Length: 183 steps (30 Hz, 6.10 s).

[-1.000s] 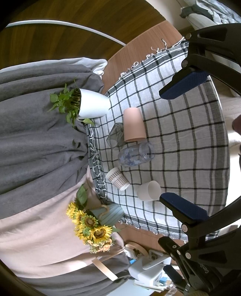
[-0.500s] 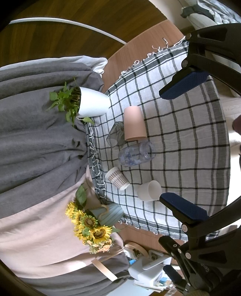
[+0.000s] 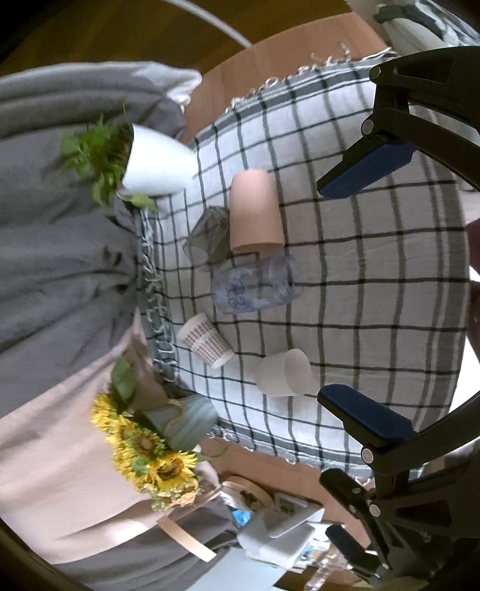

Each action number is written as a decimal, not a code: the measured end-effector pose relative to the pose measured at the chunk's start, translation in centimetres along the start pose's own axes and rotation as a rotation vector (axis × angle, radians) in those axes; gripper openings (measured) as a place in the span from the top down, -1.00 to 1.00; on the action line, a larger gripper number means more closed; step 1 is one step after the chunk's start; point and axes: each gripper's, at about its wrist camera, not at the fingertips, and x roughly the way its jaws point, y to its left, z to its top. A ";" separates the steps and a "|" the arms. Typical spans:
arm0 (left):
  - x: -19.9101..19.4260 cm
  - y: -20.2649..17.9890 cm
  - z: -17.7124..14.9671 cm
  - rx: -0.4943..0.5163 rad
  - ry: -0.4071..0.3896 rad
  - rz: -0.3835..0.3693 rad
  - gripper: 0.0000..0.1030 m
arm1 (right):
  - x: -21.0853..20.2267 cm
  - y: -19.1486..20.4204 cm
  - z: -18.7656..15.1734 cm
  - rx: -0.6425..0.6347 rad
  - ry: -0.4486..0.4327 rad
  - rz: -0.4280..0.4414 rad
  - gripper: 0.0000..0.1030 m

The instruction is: Flip cup upside down

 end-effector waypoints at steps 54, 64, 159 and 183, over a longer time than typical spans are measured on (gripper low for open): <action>15.6 -4.0 7.6 -0.063 0.264 0.186 -0.99 | 24.7 2.0 10.9 -0.327 0.531 -0.038 -0.40; 11.9 -2.2 6.5 -0.023 0.212 0.127 -0.99 | 17.8 1.7 10.9 -0.253 0.442 -0.004 -0.40; 15.2 -16.0 -1.3 0.242 0.524 -0.165 -0.58 | 10.2 -14.2 -2.3 0.332 0.415 -0.073 -0.67; 11.0 -16.9 2.8 0.217 0.314 -0.170 -0.37 | 9.1 -14.6 0.3 0.289 0.364 -0.037 -0.67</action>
